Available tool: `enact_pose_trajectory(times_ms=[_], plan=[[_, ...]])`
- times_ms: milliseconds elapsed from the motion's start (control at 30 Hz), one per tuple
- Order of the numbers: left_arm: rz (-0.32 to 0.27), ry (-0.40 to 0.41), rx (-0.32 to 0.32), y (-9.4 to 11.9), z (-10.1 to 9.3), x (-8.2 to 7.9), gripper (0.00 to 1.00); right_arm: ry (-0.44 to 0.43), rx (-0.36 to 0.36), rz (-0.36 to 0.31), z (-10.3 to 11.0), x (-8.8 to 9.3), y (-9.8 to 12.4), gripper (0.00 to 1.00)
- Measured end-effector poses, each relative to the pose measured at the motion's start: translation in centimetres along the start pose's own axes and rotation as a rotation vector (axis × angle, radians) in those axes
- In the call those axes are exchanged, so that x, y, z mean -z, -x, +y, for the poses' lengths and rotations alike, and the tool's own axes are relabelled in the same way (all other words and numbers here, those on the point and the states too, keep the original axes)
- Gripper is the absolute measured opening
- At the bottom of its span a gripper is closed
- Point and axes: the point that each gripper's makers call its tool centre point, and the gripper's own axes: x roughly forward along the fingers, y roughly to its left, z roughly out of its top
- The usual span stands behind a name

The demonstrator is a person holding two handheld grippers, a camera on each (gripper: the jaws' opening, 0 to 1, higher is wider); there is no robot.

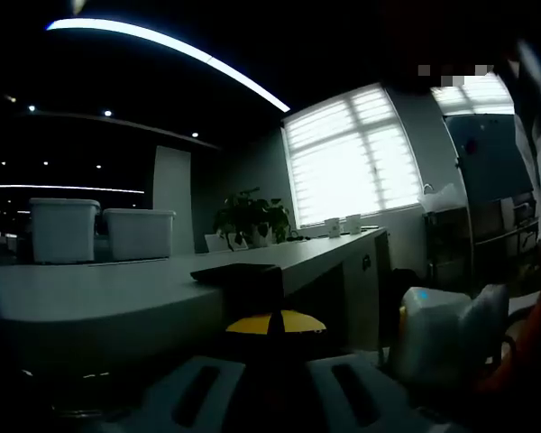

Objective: Clamp the fixed fixture on the desktop, loosen the retaining clip, secure it to the edge of the desk, and tighten the retaining clip.

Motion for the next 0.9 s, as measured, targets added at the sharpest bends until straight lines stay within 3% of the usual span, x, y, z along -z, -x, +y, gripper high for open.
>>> enact_pose_trajectory(times_ms=[67,300,433,533,667,900], plan=[[-0.001,0.001,0.001,0.0,0.0,0.0,0.01,0.003,-0.002,-0.011,0.1,-0.2,-0.1,0.26],[-0.003,0.007,0.003,0.0,0.0,0.0,0.01,-0.035,-0.072,-0.022,0.2,-0.3,0.0,0.26],[0.003,0.005,0.008,-0.1,0.0,0.2,0.01,-0.020,-0.198,-0.030,0.4,-0.3,-0.1,0.26],[0.006,0.003,0.010,-0.1,0.0,0.2,0.01,-0.060,-0.323,-0.019,0.9,-0.2,-0.1,0.26],[-0.004,0.013,0.002,-0.1,0.0,0.2,0.01,-0.068,-0.429,-0.006,1.1,0.0,-0.4,0.26],[-0.001,0.021,0.012,-0.2,-0.1,0.1,0.01,-0.059,-0.460,0.001,1.2,0.1,-0.6,0.26]])
